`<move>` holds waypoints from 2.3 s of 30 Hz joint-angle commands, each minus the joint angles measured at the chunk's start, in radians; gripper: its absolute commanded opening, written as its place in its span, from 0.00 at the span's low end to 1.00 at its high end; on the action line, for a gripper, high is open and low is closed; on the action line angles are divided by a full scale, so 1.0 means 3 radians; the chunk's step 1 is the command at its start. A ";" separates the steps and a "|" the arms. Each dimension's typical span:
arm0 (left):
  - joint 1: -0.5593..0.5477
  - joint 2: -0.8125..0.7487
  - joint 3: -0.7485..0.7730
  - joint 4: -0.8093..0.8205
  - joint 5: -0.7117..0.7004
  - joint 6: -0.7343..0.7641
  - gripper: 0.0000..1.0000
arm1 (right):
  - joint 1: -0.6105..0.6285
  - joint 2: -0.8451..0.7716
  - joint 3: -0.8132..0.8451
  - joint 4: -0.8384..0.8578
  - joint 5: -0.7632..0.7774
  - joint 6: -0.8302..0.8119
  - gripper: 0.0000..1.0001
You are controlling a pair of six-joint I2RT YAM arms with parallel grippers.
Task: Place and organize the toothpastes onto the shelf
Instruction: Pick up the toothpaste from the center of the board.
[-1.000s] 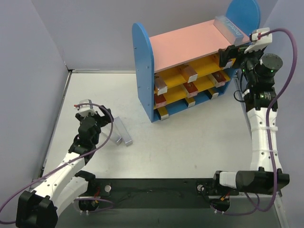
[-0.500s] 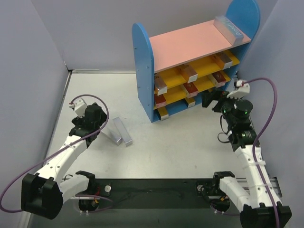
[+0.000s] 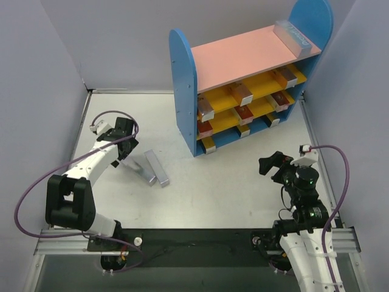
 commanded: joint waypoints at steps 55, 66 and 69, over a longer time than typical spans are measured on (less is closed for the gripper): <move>-0.1778 -0.1730 -0.0676 0.0624 -0.0086 -0.1926 0.41 | 0.1877 0.1008 -0.0220 0.2295 -0.1114 0.0762 0.99; -0.2285 -0.1761 -0.0757 0.1361 -0.0465 -0.1844 0.42 | 0.2547 0.1622 0.0036 0.2619 -0.0771 0.0686 0.98; -0.2315 -0.1771 -0.0803 0.1473 -0.0460 -0.1864 0.42 | 0.2634 0.1740 0.0062 0.2670 -0.0725 0.0614 0.97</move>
